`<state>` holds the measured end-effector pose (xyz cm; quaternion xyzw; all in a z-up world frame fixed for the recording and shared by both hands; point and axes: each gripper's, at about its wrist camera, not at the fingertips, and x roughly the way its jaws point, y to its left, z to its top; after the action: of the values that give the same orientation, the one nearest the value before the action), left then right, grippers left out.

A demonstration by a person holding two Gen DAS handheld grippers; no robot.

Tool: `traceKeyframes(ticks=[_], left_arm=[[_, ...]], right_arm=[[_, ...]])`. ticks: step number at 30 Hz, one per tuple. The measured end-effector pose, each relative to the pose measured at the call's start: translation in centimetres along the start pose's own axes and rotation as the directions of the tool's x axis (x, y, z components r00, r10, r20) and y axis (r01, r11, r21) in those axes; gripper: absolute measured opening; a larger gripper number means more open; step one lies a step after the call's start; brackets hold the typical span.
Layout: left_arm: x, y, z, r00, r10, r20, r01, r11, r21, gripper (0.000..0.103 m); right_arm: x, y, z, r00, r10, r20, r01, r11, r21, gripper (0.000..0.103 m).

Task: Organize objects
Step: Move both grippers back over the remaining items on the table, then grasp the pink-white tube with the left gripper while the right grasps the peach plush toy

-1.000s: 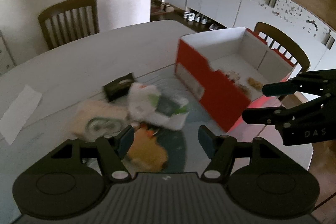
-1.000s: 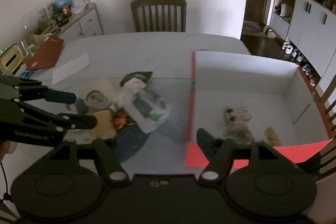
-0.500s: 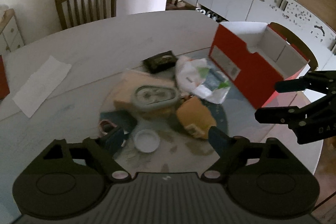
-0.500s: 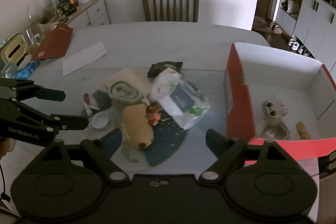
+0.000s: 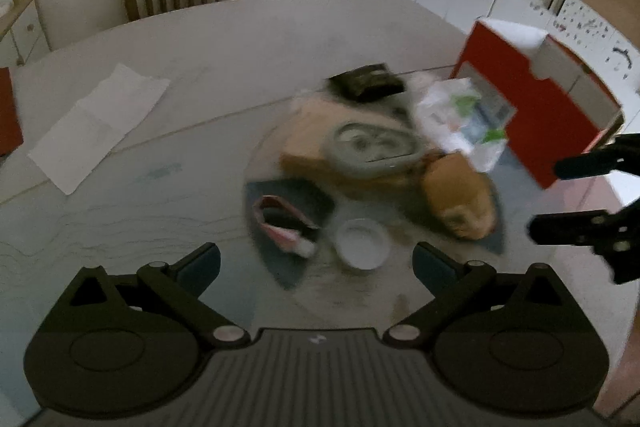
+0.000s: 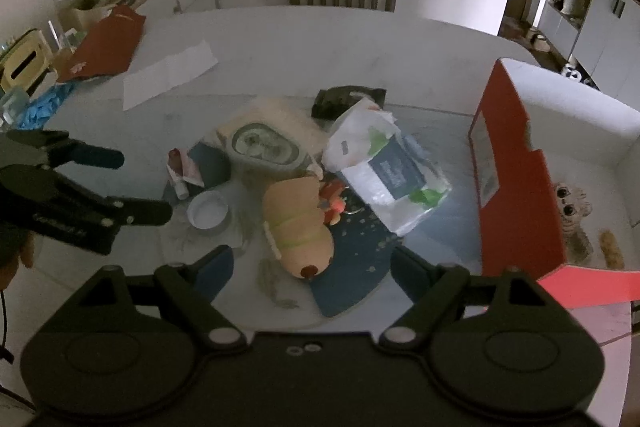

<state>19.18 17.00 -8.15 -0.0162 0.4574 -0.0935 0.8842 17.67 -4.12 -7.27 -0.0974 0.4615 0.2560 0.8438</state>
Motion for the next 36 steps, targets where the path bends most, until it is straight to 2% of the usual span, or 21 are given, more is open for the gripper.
traceKeyframes(ticks=[2, 6, 14, 21, 32, 36], left_arm=[[0.8, 0.9, 0.0, 0.999, 0.038, -0.003, -0.038, 0.999, -0.003, 0.103], [2.5, 2.7, 0.0, 0.998, 0.055, -0.014, -0.055, 0.998, -0.014, 0.103], [4.3, 3.6, -0.5, 0.998, 0.047, -0.036, -0.043, 0.995, 0.095, 0.103], [5.0, 3.5, -0.4, 0.999, 0.047, -0.01, -0.045, 0.988, 0.145, 0.103], [5.1, 2.1, -0.4, 0.996, 0.068, 0.063, -0.081, 0.968, 0.238, 0.102], [4.8, 1.8, -0.7, 0.996, 0.053, 0.077, -0.072, 0.964, 0.258, 0.092]], right_arm=[[0.4, 0.2, 0.1, 1.0, -0.002, -0.01, 0.002, 1.0, -0.004, 0.085], [1.4, 0.4, 0.3, 1.0, 0.001, -0.031, -0.001, 1.0, -0.007, 0.083], [3.1, 0.6, 0.4, 0.997, 0.005, -0.077, -0.007, 1.0, -0.025, 0.081], [4.6, 0.9, 0.7, 0.995, -0.007, -0.1, 0.004, 0.999, -0.034, 0.078], [6.3, 0.7, 0.8, 0.994, -0.029, -0.104, 0.024, 0.999, -0.045, 0.066], [6.6, 1.0, 0.8, 0.994, -0.029, -0.108, 0.022, 0.998, -0.06, 0.059]])
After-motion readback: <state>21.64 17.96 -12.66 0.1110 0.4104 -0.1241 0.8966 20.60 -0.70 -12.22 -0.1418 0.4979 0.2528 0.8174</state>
